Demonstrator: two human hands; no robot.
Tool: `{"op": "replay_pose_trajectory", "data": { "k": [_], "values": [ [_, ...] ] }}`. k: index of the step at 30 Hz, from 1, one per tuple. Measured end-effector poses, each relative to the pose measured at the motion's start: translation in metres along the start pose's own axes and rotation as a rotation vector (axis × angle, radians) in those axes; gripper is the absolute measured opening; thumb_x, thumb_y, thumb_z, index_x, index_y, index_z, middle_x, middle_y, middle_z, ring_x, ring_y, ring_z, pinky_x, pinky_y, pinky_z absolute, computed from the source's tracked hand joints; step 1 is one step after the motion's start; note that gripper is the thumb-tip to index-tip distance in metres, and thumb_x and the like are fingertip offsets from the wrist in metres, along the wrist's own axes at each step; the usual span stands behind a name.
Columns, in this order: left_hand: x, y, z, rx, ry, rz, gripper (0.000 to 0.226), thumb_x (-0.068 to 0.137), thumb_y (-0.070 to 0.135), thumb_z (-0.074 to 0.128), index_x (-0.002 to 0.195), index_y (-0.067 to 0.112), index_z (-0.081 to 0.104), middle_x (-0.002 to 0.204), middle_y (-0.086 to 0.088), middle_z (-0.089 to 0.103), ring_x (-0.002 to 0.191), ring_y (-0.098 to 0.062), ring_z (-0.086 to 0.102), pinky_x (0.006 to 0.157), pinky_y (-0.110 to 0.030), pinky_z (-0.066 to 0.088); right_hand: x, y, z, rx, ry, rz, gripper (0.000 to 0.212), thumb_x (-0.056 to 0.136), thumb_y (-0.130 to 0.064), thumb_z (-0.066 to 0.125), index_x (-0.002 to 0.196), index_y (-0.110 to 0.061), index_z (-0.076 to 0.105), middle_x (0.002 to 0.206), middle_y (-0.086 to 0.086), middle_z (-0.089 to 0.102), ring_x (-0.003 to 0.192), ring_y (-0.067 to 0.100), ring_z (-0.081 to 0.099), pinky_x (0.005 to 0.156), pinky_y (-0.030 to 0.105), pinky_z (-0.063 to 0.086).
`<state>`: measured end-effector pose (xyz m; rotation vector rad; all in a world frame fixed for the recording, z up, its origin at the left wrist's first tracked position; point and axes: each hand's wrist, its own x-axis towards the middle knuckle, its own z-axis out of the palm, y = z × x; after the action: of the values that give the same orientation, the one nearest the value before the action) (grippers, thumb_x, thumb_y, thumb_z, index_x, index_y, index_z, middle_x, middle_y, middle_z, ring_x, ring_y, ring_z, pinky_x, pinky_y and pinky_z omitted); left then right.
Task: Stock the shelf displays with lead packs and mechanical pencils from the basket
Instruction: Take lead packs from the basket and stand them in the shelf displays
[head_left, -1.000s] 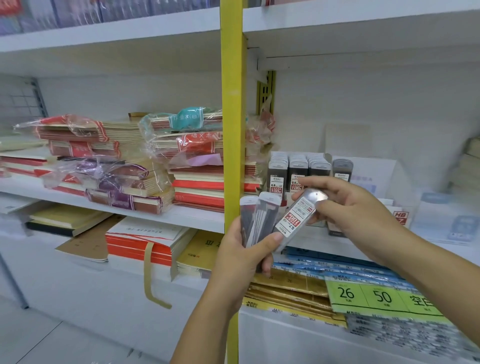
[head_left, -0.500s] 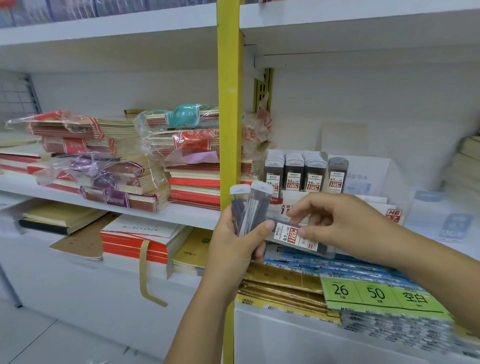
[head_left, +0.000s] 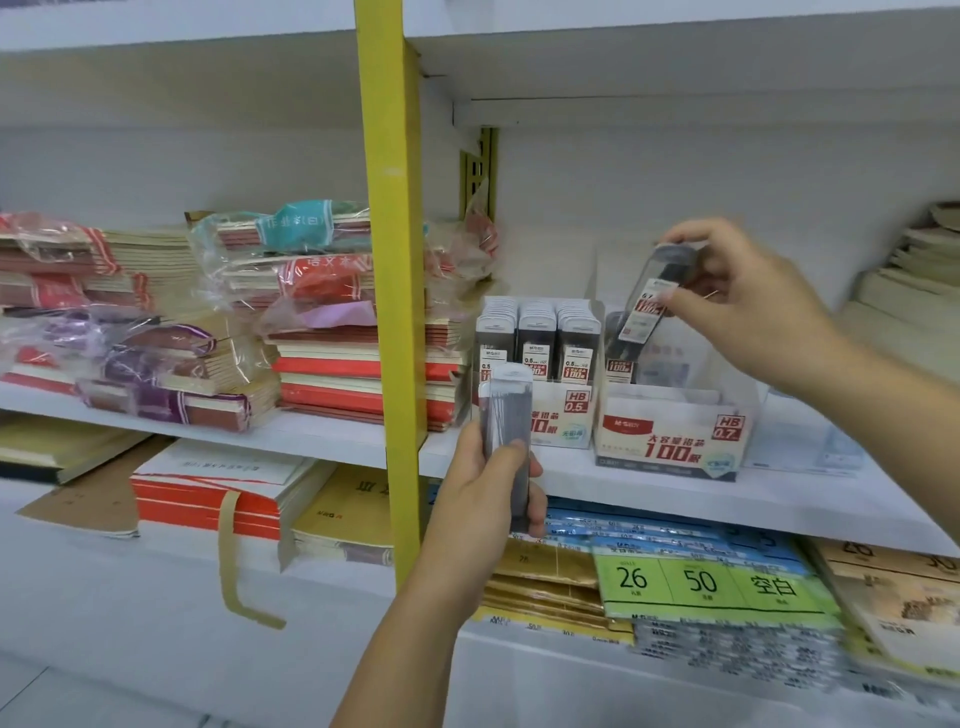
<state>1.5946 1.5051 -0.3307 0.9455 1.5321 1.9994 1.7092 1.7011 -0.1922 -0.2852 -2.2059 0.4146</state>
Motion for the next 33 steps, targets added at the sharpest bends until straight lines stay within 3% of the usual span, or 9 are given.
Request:
{"op": "replay_pose_trajectory", "data": {
  "k": [4,7,14,16,19,22,26,29,33],
  "values": [
    [0.001,-0.002,0.001,-0.013,0.003,0.015,0.017,0.104,0.025,0.047,0.103,0.038,0.058,0.07,0.004,0.065,0.06,-0.014,0.064,0.059,-0.026,0.057,-0.002,0.007,0.013,-0.093,-0.087,-0.04,0.043,0.087,-0.017,0.068,0.112,-0.046,0.048,0.09,-0.027,0.058,0.078,-0.011,0.059,0.065,0.008,0.041],
    [0.002,-0.003,0.001,-0.015,0.005,0.014,0.012,0.104,0.025,0.048,0.113,0.03,0.055,0.077,-0.002,0.067,0.061,-0.015,0.067,0.058,-0.023,0.056,0.001,0.009,0.017,-0.11,-0.083,-0.035,0.044,0.088,-0.015,0.067,0.121,-0.037,0.049,0.093,-0.024,0.054,0.08,-0.002,0.059,0.066,0.011,0.042],
    [0.002,-0.004,0.002,-0.014,0.012,0.02,0.014,0.104,0.023,0.05,0.116,0.026,0.056,0.079,-0.001,0.067,0.063,-0.016,0.067,0.059,-0.027,0.057,0.002,0.011,0.023,-0.096,-0.065,-0.068,0.042,0.088,-0.013,0.067,0.11,-0.038,0.042,0.094,-0.015,0.059,0.08,0.002,0.061,0.065,0.015,0.046],
    [0.002,-0.005,0.002,-0.007,0.011,0.026,0.016,0.104,0.023,0.05,0.118,0.029,0.055,0.078,0.006,0.068,0.063,-0.016,0.067,0.06,-0.027,0.058,0.001,0.016,0.024,-0.095,-0.093,-0.047,0.04,0.088,-0.014,0.068,0.107,-0.039,0.044,0.091,-0.014,0.06,0.079,0.004,0.062,0.065,0.017,0.046],
    [0.002,-0.006,0.001,0.009,0.008,0.022,0.016,0.103,0.024,0.051,0.118,0.027,0.055,0.078,0.0,0.068,0.063,-0.016,0.068,0.06,-0.027,0.058,0.0,0.026,0.03,-0.189,-0.152,-0.015,0.028,0.088,-0.017,0.066,0.104,-0.036,0.052,0.093,-0.012,0.055,0.081,0.005,0.057,0.066,0.015,0.042],
    [0.002,-0.006,0.001,0.018,0.005,0.018,0.016,0.103,0.025,0.054,0.118,0.026,0.056,0.079,-0.003,0.069,0.064,-0.016,0.068,0.059,-0.026,0.057,0.001,0.032,0.031,-0.246,-0.145,0.03,0.024,0.09,-0.022,0.064,0.11,-0.034,0.059,0.092,-0.015,0.046,0.079,0.0,0.05,0.066,0.012,0.034],
    [-0.001,-0.004,0.004,0.028,-0.014,0.024,0.017,0.101,0.024,0.056,0.117,0.031,0.056,0.083,-0.002,0.071,0.064,-0.016,0.068,0.059,-0.025,0.057,-0.001,0.022,0.026,-0.307,-0.113,0.057,0.026,0.093,-0.027,0.059,0.119,-0.03,0.062,0.096,-0.011,0.047,0.078,0.001,0.049,0.07,0.019,0.036],
    [-0.005,0.0,0.007,0.065,-0.032,0.023,0.02,0.1,0.026,0.058,0.12,0.031,0.056,0.084,-0.001,0.072,0.063,-0.015,0.068,0.06,-0.025,0.057,-0.022,-0.003,0.022,-0.144,-0.066,0.004,0.027,0.09,-0.038,0.054,0.116,-0.034,0.062,0.092,-0.019,0.055,0.079,0.0,0.055,0.066,0.011,0.04],
    [-0.012,0.01,0.018,0.077,-0.105,0.028,0.018,0.099,0.027,0.061,0.111,0.041,0.059,0.09,0.001,0.073,0.06,-0.014,0.064,0.058,-0.024,0.055,-0.048,-0.032,0.025,0.314,-0.322,0.135,0.022,0.087,-0.037,0.063,0.109,-0.042,0.061,0.087,-0.01,0.069,0.067,0.002,0.065,0.062,0.016,0.052]
  ]
}}
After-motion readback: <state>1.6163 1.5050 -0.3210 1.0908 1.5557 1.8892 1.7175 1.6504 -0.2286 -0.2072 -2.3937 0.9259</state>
